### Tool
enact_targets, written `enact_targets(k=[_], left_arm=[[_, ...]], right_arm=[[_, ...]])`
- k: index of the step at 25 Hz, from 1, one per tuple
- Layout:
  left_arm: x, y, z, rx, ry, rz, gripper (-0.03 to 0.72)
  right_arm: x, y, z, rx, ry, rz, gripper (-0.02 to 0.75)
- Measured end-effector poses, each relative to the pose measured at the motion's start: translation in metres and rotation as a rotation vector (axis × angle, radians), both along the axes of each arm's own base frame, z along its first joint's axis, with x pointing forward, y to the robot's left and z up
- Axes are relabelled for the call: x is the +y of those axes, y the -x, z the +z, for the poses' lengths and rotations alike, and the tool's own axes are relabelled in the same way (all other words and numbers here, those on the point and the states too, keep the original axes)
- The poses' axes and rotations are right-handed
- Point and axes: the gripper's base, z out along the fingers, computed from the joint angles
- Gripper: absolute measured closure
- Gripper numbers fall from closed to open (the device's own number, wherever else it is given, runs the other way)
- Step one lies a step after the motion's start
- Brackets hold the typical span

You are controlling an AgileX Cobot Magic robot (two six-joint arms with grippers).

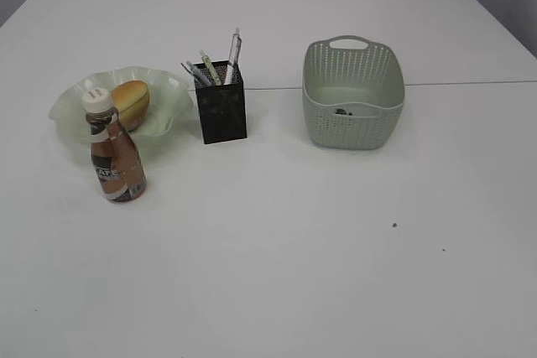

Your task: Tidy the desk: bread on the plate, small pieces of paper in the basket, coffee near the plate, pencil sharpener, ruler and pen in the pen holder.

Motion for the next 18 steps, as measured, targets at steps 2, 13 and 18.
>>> enact_targets(k=[2,13,18], left_arm=[[0.0000,0.0000,0.0001,0.000,0.000,0.004,0.308],[-0.0030,0.0004,0.0000,0.002,0.028,0.031,0.308],[-0.0038,0.0004,0.0000,0.002,0.033,0.074,0.310]], right_arm=[[0.0000,-0.0001,0.0002,-0.002,0.000,-0.002,0.300],[0.0000,-0.0001,0.0002,-0.002,0.000,-0.002,0.301],[0.0000,-0.0001,0.0002,-0.002,0.000,-0.002,0.301]])
